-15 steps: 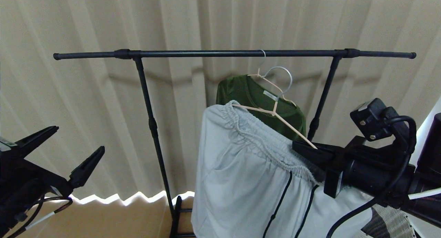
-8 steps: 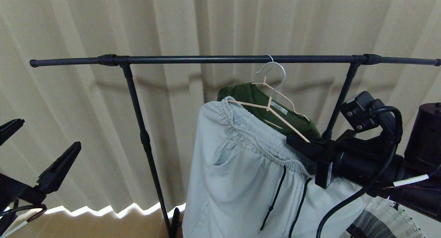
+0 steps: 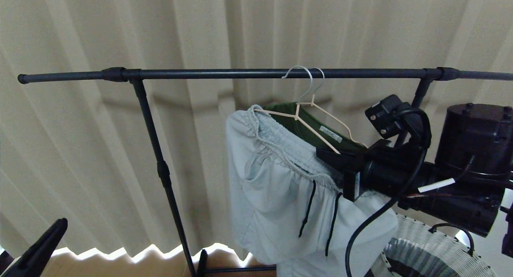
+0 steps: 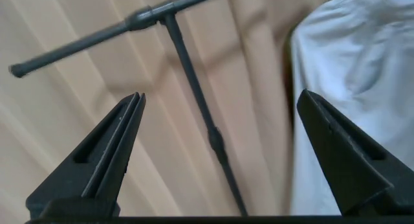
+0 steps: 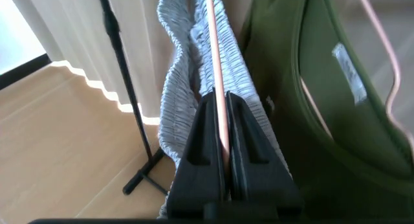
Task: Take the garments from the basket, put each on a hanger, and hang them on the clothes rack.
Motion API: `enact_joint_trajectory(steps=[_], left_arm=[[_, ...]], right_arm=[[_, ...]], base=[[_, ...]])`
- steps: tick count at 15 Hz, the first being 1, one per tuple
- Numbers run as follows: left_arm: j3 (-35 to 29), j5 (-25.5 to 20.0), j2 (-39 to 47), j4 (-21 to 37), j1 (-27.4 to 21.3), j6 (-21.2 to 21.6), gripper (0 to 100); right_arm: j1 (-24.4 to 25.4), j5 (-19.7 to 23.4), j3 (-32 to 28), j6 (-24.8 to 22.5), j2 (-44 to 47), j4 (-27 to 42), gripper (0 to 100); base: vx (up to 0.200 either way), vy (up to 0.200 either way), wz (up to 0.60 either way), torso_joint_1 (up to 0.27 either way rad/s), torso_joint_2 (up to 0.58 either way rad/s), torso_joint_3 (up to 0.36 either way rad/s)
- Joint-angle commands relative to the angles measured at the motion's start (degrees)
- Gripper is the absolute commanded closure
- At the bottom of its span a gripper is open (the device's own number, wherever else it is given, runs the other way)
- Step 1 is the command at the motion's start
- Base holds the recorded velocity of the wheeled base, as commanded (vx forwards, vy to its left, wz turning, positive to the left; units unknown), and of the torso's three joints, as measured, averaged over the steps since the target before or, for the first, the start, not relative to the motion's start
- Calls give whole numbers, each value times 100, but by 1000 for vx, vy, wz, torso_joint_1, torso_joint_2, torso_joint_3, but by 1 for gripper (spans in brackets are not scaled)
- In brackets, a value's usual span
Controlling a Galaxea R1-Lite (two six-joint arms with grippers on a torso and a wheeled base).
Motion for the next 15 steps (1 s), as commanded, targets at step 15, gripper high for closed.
enact_joint_trajectory(steps=[15], left_arm=[[-301,252,-2815,3043,32,-989,0]], right_arm=[[-678,16,-2536,87,1910,882,100]], base=[[0,0,0,0,0,0]])
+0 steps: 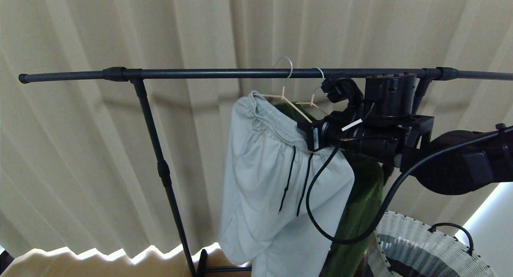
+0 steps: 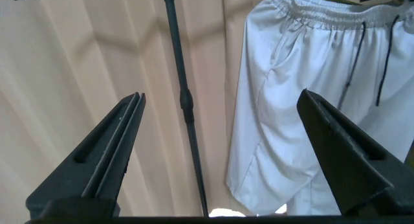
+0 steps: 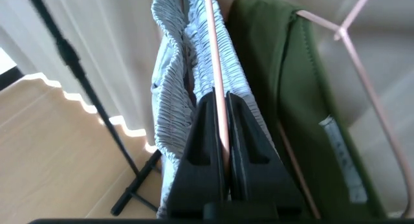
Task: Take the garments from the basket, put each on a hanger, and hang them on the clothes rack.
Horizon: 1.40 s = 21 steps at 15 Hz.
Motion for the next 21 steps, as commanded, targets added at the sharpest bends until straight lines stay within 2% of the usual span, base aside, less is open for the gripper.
enact_joint_trajectory(steps=[1,11,12,17,20,21], left_arm=[[9,-1,-38,-6,2,-3,0],[79,-1,-82,-6,2,14,0],[79,-1,-82,-6,2,14,0],[79,-1,-73,-6,2,23,0],[79,-10,-47,-6,10,225,0],[62,-1,-56,108,10,331,0]], right_arm=[[-44,-8,-127,24,217,1,100],[-35,0,-286,42,463,36,100],[-26,0,-277,42,445,36,0],[0,18,189,253,93,-360,0],[44,44,1015,393,-355,-1010,0],[44,44,1499,393,-583,-1432,0]], base=[[0,0,0,0,0,0],[0,0,0,0,0,0],[0,0,0,0,0,0],[0,0,0,0,0,0],[0,0,0,0,0,0],[0,0,0,0,0,0]])
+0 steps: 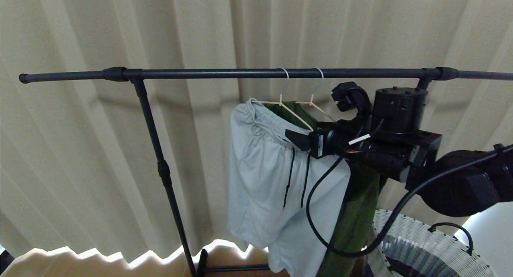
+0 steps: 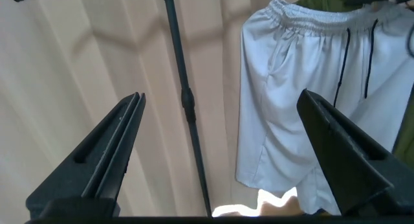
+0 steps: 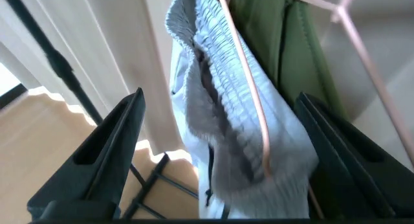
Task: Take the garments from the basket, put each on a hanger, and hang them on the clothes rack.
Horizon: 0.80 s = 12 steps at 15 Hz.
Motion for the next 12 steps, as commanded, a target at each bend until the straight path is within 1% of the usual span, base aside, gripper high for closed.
enact_joint_trajectory(steps=[1,2,3,5,6,7,8,9,10,11,12], left_arm=[[-34,-3,10,104,4,48,0],[-60,5,1,315,4,100,0],[-51,5,1,403,4,100,0],[-7,49,-157,649,13,100,0],[1,111,-315,842,4,100,0],[19,164,-482,1097,13,109,0],[36,243,-482,1123,13,100,0],[247,577,-491,1114,13,48,0],[247,577,-491,1114,13,48,0],[291,647,-491,1176,13,-5,0],[291,647,-491,1194,13,-14,0]], right_arm=[[16,3,733,8,-545,-481,0],[16,3,1190,-1,-870,-859,0],[16,3,1585,-1,-1187,-1088,0],[16,-41,2446,-18,-1978,-1395,0],[16,-50,2824,-27,-2356,-1439,0],[-1,-59,3290,-45,-2971,-1413,0],[-28,-59,3457,-36,-3199,-1395,0],[-124,-59,4046,-27,-4043,-1351,0],[-124,-59,4046,-27,-4043,-1351,0],[-177,-67,4767,-36,-5107,-1097,0],[-212,-67,4969,-36,-5634,-683,0]], base=[[0,0,0,0,0,0],[0,0,0,0,0,0],[0,0,0,0,0,0],[0,0,0,0,0,0],[0,0,0,0,0,0],[0,0,0,0,0,0],[0,0,0,0,0,0],[0,0,0,0,0,0],[0,0,0,0,0,0],[0,0,0,0,0,0],[0,0,0,0,0,0]])
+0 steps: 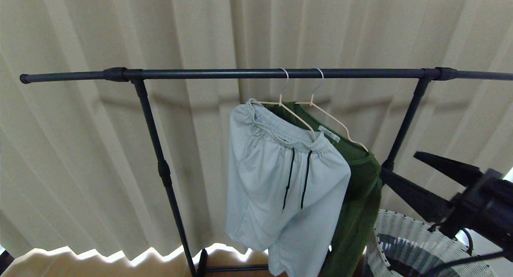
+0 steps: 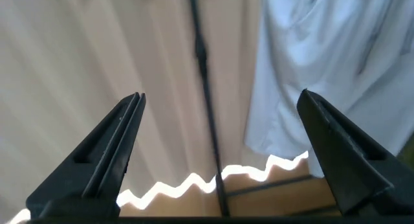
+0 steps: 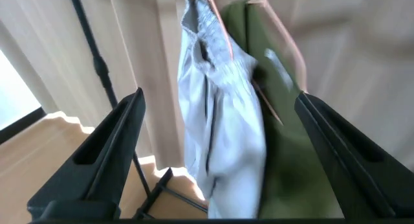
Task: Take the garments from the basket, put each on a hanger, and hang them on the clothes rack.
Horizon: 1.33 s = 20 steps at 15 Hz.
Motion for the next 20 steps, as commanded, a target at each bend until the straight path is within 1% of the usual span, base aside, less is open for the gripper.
enact_joint_trajectory(steps=[1,2,3,4,5,7,8,10,11,12,13,14,15,16,17,18,20], left_arm=[[29,-6,-28,69,2,-18,0],[29,-23,-28,96,2,-80,0],[29,-146,-28,104,-7,-97,0],[29,-366,-28,104,2,-141,0],[29,-577,-28,113,-7,-203,0],[29,-797,-28,113,-7,-211,0],[29,-920,-28,113,-7,-211,0],[29,-937,-28,122,-7,-229,0],[29,-937,-28,122,2,-238,0],[29,-928,-28,113,2,-238,0],[29,-937,-28,122,2,-220,0],[29,-937,-28,122,2,-185,0],[29,-937,-28,122,2,-194,0],[29,-937,-28,122,2,-220,0],[29,-937,-28,122,2,-238,0],[29,-928,-28,122,2,-255,0],[29,-920,-28,122,2,-308,0]], right_arm=[[-222,-8,1002,-5,-2517,1400,0],[-266,-8,950,3,-3115,2279,0],[-301,1,915,3,-3686,3087,0],[-565,1,915,3,-4169,3843,0],[-925,10,941,3,-4495,4397,0],[-1303,19,1073,3,-4987,4959,0],[-1602,10,1249,3,-5391,5258,0],[-2111,10,1257,30,-5681,5293,0],[-2217,10,1257,30,-5743,5302,0],[-2648,27,1257,30,-6085,5302,0],[-2859,71,1257,21,-6314,5320,0],[-2973,203,1249,-5,-6560,5337,0],[-2973,361,1266,-120,-6595,5320,0],[-2973,414,1257,-225,-6595,5337,0],[-2973,599,1257,-251,-6595,5346,0],[-2973,924,1292,-251,-6595,5276,0],[-2973,1399,1292,-208,-6595,5276,0]], base=[[0,0,0,0,0,0],[0,0,0,0,0,0],[0,0,0,0,0,0],[0,0,0,0,0,0],[0,0,0,0,0,0],[0,0,0,0,0,0],[0,0,0,0,0,0],[0,0,0,0,0,0],[0,0,0,0,0,0],[0,0,0,0,0,0],[0,0,0,0,0,0],[0,0,0,0,0,0],[0,0,0,0,0,0],[0,0,0,0,0,0],[0,0,0,0,0,0],[0,0,0,0,0,0],[0,0,0,0,0,0]])
